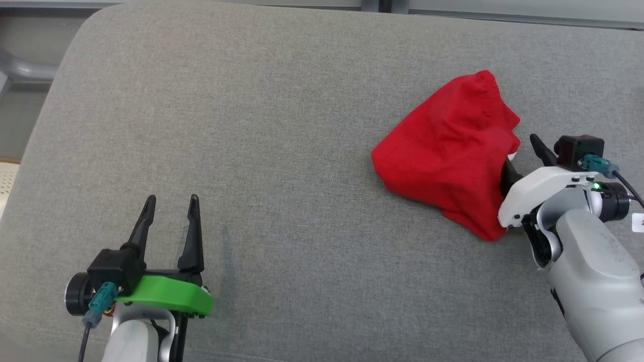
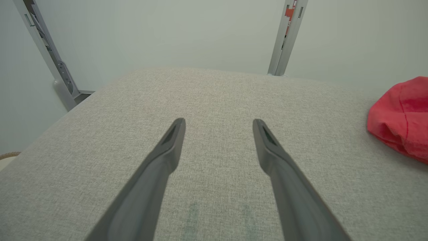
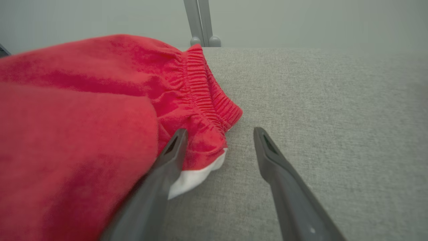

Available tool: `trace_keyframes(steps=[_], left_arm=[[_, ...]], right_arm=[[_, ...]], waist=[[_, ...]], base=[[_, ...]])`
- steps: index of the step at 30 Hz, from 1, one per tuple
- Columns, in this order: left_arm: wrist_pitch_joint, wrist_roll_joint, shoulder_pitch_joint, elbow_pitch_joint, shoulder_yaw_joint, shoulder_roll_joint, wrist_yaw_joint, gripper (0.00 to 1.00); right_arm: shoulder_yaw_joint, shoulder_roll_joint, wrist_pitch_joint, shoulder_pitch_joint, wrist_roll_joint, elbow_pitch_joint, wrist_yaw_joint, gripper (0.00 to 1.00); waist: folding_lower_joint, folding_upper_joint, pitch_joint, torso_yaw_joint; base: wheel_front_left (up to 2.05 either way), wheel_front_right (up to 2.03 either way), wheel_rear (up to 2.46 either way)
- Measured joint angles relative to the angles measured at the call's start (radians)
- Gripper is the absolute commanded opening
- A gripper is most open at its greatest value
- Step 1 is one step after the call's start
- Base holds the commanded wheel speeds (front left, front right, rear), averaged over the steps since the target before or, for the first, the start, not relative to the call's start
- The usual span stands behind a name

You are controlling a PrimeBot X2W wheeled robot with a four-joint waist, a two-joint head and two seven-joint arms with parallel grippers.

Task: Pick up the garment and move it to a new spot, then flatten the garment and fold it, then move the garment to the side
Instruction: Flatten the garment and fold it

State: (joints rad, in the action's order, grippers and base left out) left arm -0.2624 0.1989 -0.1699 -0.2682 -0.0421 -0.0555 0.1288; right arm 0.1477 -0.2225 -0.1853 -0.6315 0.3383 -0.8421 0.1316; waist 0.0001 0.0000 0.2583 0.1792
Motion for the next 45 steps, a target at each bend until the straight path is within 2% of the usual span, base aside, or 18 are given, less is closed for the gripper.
trace_keyframes(steps=[5, 6, 7, 8, 13, 18, 22, 27, 30, 36, 45], left_arm=[[0.0, 0.0, -0.02, -0.006, -0.003, 0.001, 0.0, 1.0], [0.0, -0.001, -0.025, -0.007, -0.004, 0.001, 0.0, 1.0], [0.0, -0.001, -0.028, -0.007, -0.004, 0.002, 0.0, 1.0], [0.0, -0.001, -0.03, -0.008, -0.004, 0.002, 0.0, 1.0], [0.0, -0.001, -0.029, -0.016, 0.002, 0.002, 0.0, 1.0], [0.0, 0.0, -0.015, -0.02, 0.006, 0.003, 0.0, 1.0], [0.0, 0.0, -0.003, -0.02, 0.007, 0.003, 0.0, 1.0], [0.0, 0.0, 0.009, -0.021, 0.003, 0.004, 0.0, 1.0], [0.0, 0.002, 0.017, -0.021, -0.002, 0.005, 0.0, 1.0], [0.0, 0.003, 0.033, -0.021, 0.002, 0.005, 0.0, 1.0], [0.0, 0.003, 0.063, -0.016, 0.006, 0.005, 0.0, 1.0]], right_arm=[[0.033, 0.021, -0.001, -0.01, 0.054, -0.073, 0.0, 1.0], [0.04, 0.027, -0.006, -0.011, 0.07, -0.079, 0.0, 0.65], [0.05, 0.03, -0.007, -0.014, 0.081, -0.085, 0.0, 0.38], [0.059, 0.032, -0.011, -0.016, 0.093, -0.089, 0.0, 0.0], [0.085, 0.027, -0.047, -0.016, 0.134, -0.098, 0.0, 0.0], [0.095, -0.03, -0.069, -0.014, 0.137, -0.084, 0.0, 0.0], [0.097, -0.081, -0.073, -0.017, 0.122, -0.03, 0.0, 0.0], [0.115, -0.099, -0.077, -0.044, 0.088, 0.08, 0.0, 0.0], [0.146, -0.074, -0.077, -0.045, 0.078, 0.139, 0.0, 0.0], [0.249, 0.015, -0.077, -0.044, 0.07, 0.216, 0.0, 0.0], [0.473, 0.129, -0.056, -0.009, 0.088, 0.225, 0.0, 0.0]], waist=[[0.0, 0.0, 0.015, 0.008], [0.0, 0.0, 0.017, 0.01], [0.0, 0.0, 0.018, 0.011], [0.0, 0.0, 0.018, 0.012], [0.0, 0.0, 0.004, 0.008], [0.0, 0.0, -0.026, 0.0], [0.0, 0.0, -0.056, -0.008], [0.0, 0.0, -0.088, -0.014], [0.0, 0.0, -0.105, -0.011], [0.0, 0.0, -0.126, 0.021], [0.0, 0.0, -0.142, 0.07]], base=[[0.0, 0.0, 0.0], [0.0, 0.0, 0.0], [0.0, 0.0, 0.0], [0.0, 0.0, 0.0], [0.0, 0.0, 0.0], [0.0, 0.0, 0.0], [0.0, 0.0, 0.0], [0.0, 0.0, 0.0], [0.0, 0.0, 0.0], [0.0, 0.0, 0.0], [0.0, 0.0, 0.0]])
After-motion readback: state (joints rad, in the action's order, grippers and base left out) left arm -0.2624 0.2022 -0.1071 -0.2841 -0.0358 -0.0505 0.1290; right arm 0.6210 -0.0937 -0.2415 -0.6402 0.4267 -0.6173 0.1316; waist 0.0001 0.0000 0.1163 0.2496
